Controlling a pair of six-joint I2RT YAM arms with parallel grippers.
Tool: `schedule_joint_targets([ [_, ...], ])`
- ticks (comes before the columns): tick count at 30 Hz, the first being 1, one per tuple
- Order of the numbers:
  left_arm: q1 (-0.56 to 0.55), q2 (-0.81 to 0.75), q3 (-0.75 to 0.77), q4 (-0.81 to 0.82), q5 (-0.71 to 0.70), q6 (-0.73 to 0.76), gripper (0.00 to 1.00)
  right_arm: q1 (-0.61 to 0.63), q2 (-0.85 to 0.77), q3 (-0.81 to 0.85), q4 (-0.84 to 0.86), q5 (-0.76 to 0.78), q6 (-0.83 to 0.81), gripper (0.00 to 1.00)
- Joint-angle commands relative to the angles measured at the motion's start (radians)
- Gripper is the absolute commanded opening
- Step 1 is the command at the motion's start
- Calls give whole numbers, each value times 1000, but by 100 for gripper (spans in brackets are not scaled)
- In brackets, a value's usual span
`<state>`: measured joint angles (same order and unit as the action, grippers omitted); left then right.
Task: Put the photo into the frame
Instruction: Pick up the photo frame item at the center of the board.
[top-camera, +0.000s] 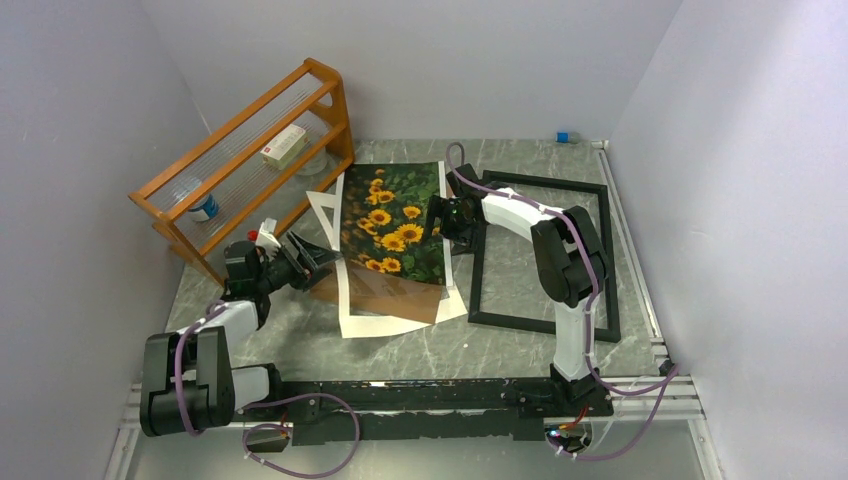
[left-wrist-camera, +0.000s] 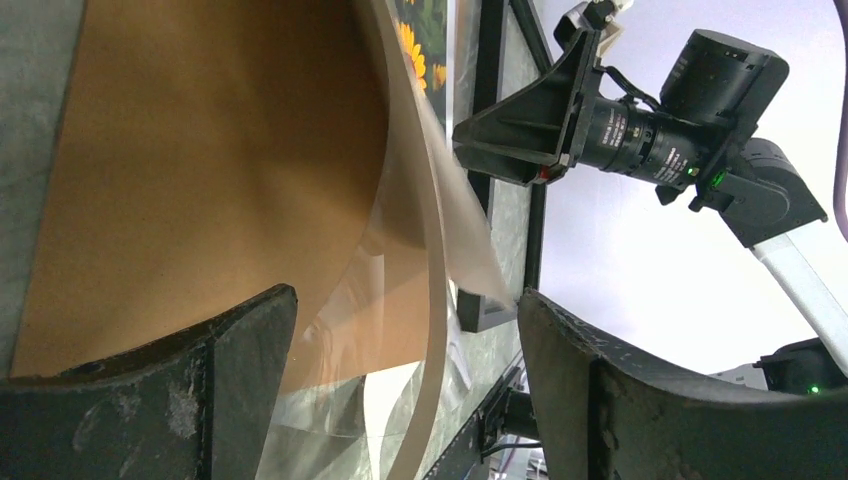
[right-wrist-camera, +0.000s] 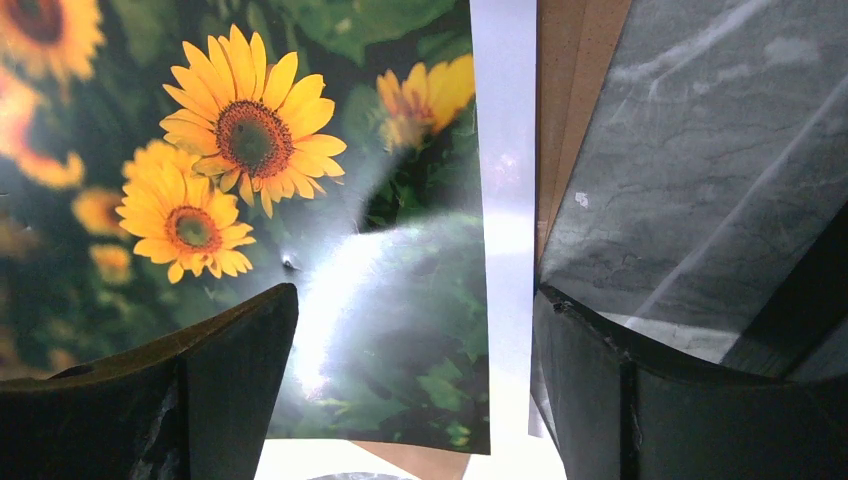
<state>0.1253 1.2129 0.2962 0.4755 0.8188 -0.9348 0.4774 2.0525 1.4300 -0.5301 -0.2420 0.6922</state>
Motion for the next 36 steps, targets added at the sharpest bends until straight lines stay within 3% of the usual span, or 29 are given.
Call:
schedule_joint_targets([
  [1,1,-23,92,-44,-42,105,87,37,131,-85,2,-22,9,91],
  [4,1,3,128,-44,-49,131,88,38,132,-85,2,-21,10,91],
  [9,0,108,151,49,85,14,79,37,132,-71,-7,-16,3,91],
  [13,2,175,161,55,181,-57,55,38,133,-66,-5,-17,5,91],
  [16,3,155,196,-110,180,-10,40,37,135,-67,-2,-19,5,91],
  [19,3,93,254,-356,141,107,41,38,131,-73,5,-17,7,91],
  [24,1,47,325,-643,136,255,53,38,133,-82,12,-18,9,91],
  [36,2,111,413,-909,216,418,37,37,126,-89,27,-13,10,91],
])
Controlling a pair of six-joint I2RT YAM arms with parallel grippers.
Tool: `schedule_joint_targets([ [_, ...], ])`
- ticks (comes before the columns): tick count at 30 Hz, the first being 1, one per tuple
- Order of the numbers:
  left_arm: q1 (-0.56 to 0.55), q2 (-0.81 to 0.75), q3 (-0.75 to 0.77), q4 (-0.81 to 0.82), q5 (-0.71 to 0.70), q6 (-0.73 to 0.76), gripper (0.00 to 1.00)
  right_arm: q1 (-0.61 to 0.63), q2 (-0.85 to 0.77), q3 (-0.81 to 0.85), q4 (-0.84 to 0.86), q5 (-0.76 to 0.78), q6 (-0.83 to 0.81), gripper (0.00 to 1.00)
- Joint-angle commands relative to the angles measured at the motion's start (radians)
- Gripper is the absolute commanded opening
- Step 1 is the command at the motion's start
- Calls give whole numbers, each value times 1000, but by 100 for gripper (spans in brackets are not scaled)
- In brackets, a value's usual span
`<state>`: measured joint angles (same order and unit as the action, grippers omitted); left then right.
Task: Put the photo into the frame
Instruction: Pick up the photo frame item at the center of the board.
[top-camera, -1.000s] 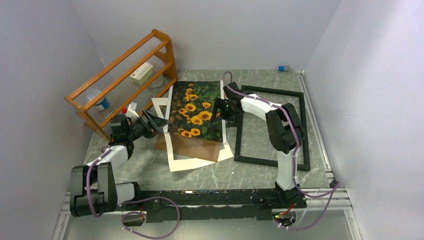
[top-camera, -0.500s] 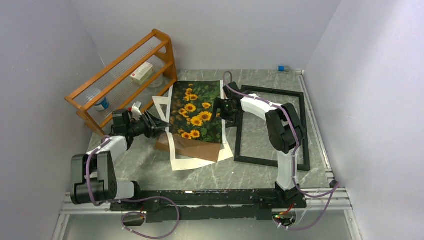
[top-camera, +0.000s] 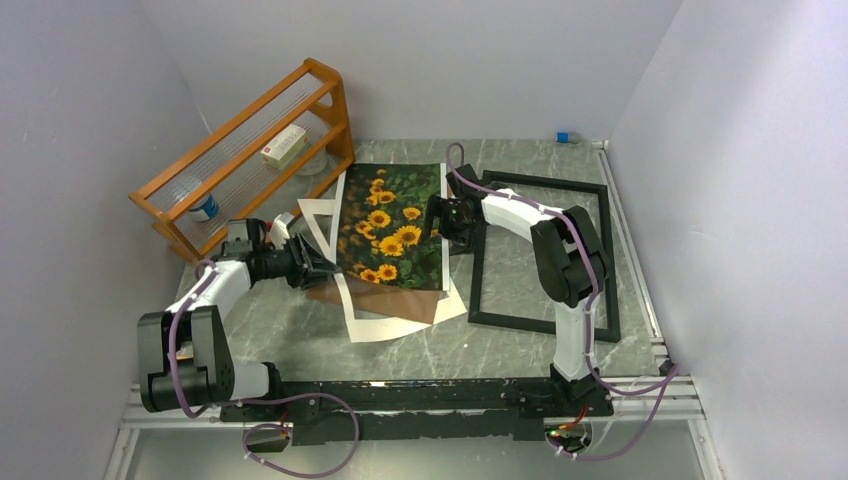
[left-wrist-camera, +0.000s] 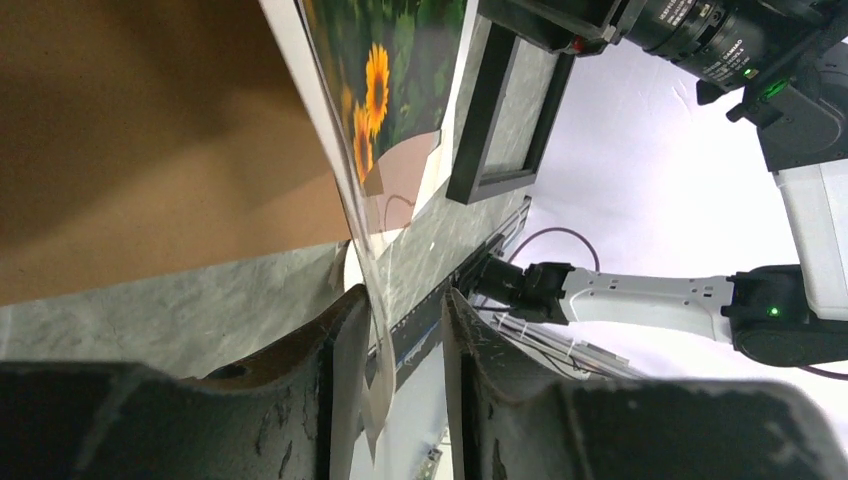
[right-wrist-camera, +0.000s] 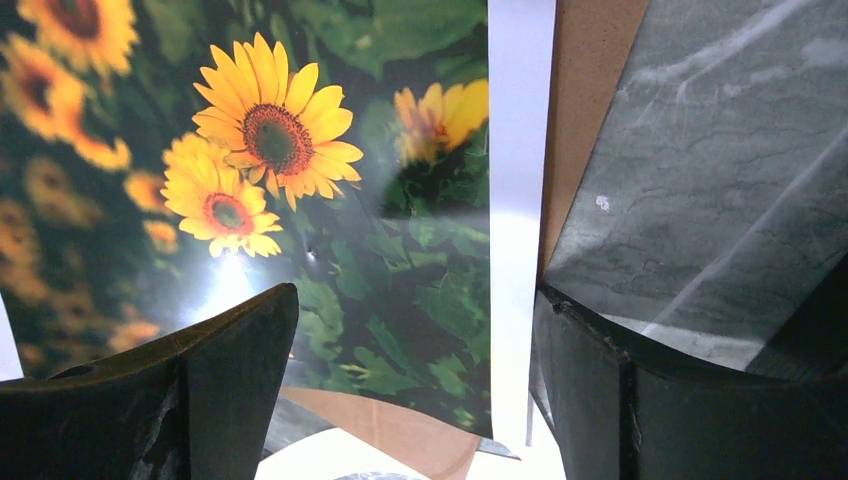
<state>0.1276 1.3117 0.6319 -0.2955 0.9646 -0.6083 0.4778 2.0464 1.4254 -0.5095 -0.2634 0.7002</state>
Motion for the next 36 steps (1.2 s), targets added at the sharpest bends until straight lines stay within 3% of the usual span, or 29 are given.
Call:
schedule_joint_targets([
  [1,0,16,95,-179,62,113,37,37,132,-85,6,9,2,91],
  [5,1,34,145,-290,40,188,34,36,130,-85,10,10,1,91],
  [9,0,53,152,-322,49,207,21,36,129,-88,15,10,1,91],
  [18,0,85,211,-424,25,264,3,36,122,-90,17,16,3,90],
  [25,-2,104,368,-581,-76,322,3,36,45,-59,-40,85,-26,91],
  [31,-40,106,495,-653,-115,358,2,53,-172,-77,-77,192,-119,94],
  [36,-82,105,587,-694,-194,359,2,162,-355,-130,-47,260,-229,97],
])
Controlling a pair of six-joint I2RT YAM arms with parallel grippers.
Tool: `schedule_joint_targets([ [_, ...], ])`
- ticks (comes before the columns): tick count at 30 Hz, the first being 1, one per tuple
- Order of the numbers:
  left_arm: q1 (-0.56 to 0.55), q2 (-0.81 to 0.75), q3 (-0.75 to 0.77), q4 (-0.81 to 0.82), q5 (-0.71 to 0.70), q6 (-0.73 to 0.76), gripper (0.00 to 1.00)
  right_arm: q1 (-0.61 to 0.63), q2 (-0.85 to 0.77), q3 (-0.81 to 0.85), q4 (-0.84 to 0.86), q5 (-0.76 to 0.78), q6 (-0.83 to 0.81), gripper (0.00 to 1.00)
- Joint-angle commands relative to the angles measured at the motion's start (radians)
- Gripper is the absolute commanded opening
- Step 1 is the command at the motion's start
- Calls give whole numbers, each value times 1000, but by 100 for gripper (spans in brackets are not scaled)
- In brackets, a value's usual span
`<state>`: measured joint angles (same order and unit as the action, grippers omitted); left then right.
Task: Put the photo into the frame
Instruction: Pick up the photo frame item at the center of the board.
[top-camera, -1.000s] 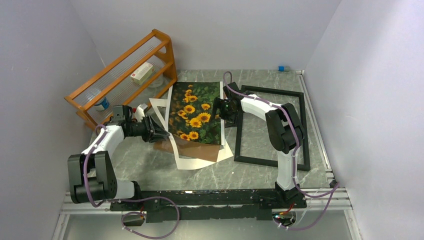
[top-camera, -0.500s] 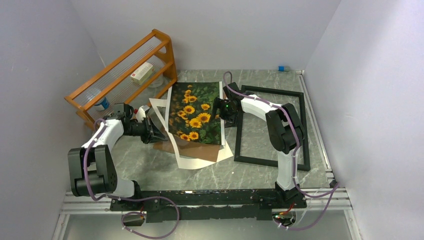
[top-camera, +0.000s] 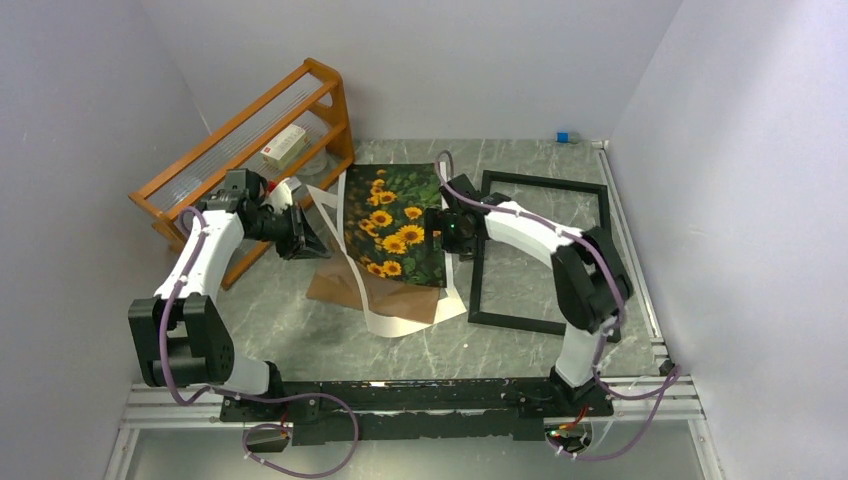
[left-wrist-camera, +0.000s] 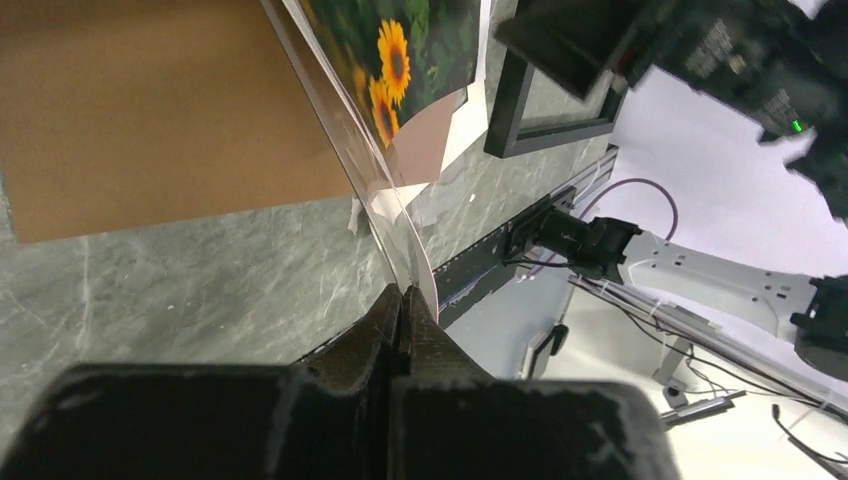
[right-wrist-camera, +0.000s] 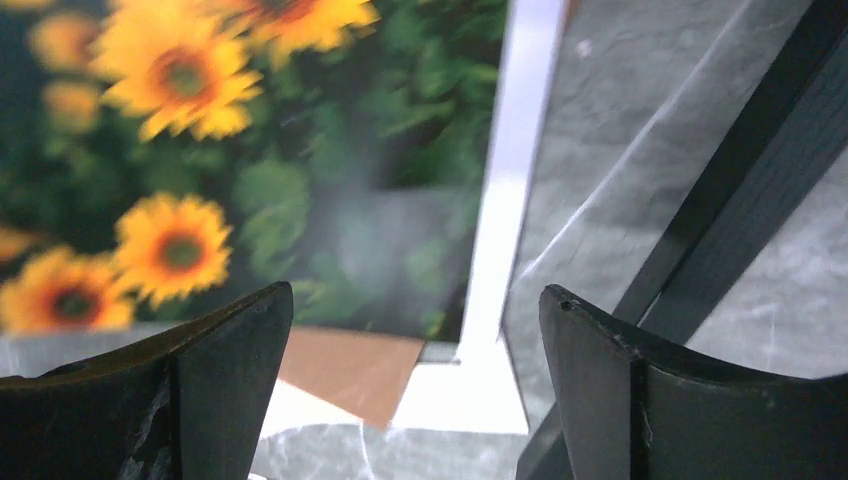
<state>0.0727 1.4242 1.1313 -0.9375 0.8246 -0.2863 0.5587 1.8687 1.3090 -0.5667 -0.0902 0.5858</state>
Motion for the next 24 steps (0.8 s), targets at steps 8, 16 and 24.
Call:
schedule_joint_targets([
  [8,-91,5,205,-31,-152,-39,3,314,-383,-29,119,27,-139,99],
  [16,-111,54,325,-90,-210,-110,3,480,-288,65,8,87,-89,94],
  [24,-114,84,384,-161,-218,-67,3,535,-239,78,-69,191,-97,76],
])
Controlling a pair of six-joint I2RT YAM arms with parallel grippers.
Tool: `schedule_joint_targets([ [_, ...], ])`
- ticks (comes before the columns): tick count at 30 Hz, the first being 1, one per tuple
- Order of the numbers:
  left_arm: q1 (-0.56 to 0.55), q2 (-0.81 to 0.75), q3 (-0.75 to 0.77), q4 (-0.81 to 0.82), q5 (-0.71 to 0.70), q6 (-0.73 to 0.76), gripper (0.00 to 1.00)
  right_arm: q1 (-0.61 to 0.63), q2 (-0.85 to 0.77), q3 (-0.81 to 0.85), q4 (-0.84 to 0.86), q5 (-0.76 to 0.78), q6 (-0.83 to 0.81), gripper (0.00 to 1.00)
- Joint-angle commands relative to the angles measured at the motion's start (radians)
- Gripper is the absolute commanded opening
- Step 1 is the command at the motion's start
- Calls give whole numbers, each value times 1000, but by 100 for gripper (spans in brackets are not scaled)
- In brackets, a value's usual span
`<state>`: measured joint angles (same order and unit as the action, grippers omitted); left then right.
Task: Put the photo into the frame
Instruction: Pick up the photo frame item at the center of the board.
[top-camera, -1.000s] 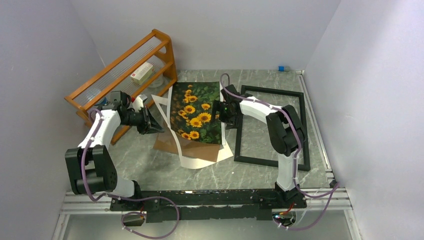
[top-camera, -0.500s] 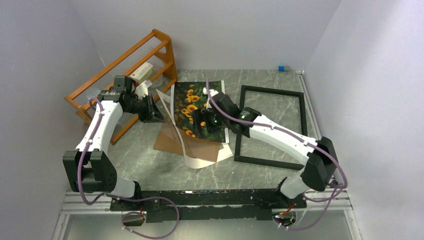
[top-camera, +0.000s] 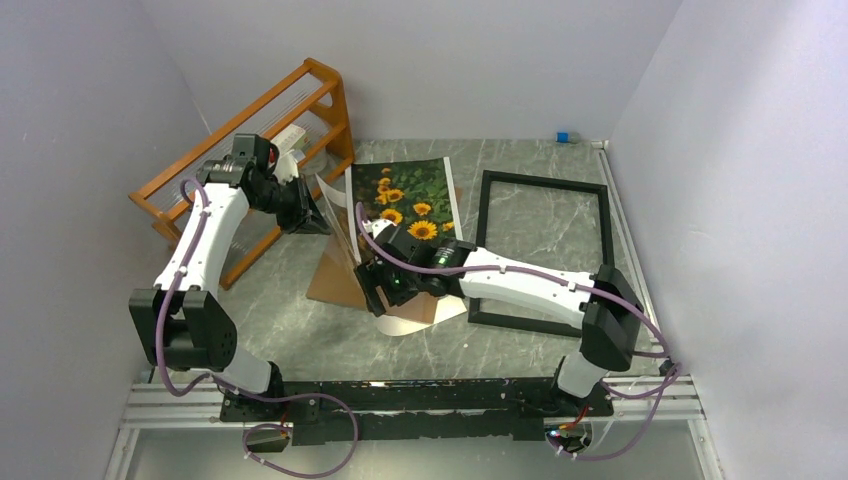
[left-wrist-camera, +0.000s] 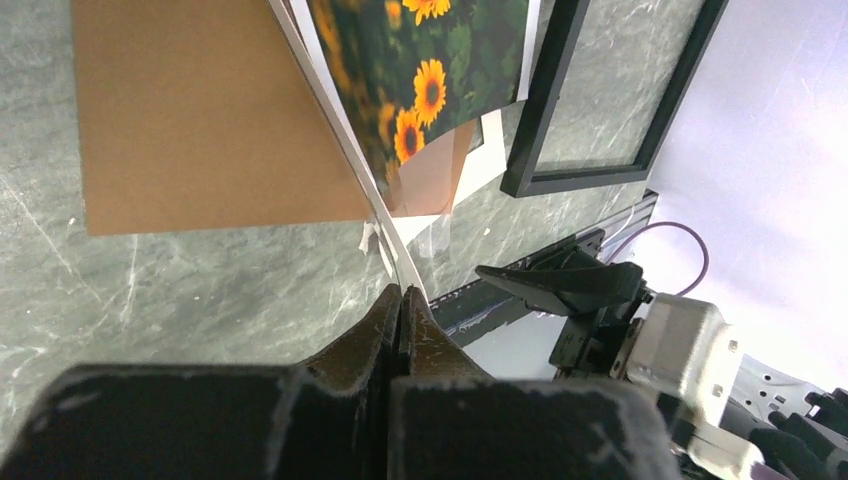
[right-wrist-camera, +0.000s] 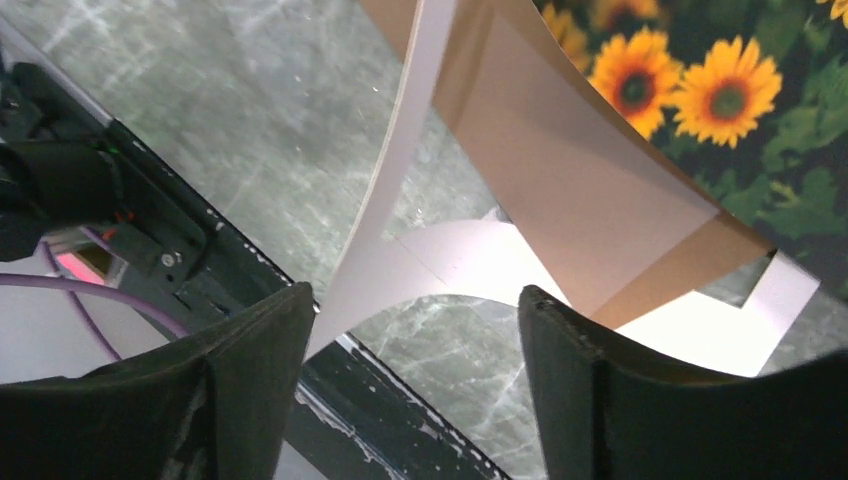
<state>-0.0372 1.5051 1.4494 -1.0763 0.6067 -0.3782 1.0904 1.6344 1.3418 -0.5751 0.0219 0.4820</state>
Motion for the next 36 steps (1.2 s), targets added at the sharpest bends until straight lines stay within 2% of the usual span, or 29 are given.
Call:
schedule_joint_targets([
  [1,-5,4,69,-21,3,29,2,4,-6,38,-66,80,2,71],
  [4,-5,6,94,-38,2,49,3,4,-11,21,-89,76,-16,57],
  [9,-6,1,114,-55,-2,74,3,5,-25,-17,-90,58,-39,40],
  [11,-5,0,125,-73,-12,80,3,4,-36,-31,-60,13,-48,40],
  [15,-5,-16,117,-46,-3,49,3,5,-47,-52,26,-103,-39,51],
  [21,-6,-17,109,-38,-4,44,2,5,5,-62,82,-155,-22,51],
  [24,-4,-6,125,-65,-12,71,2,4,11,-63,81,-155,-21,41],
  [28,-5,4,154,-111,-31,127,3,4,-5,-66,48,-159,-49,13],
  [31,-4,17,186,-161,-48,185,3,5,-5,-37,-27,-121,-88,0],
  [36,-4,36,243,-240,-114,264,3,2,-20,18,-154,-39,-156,0],
])
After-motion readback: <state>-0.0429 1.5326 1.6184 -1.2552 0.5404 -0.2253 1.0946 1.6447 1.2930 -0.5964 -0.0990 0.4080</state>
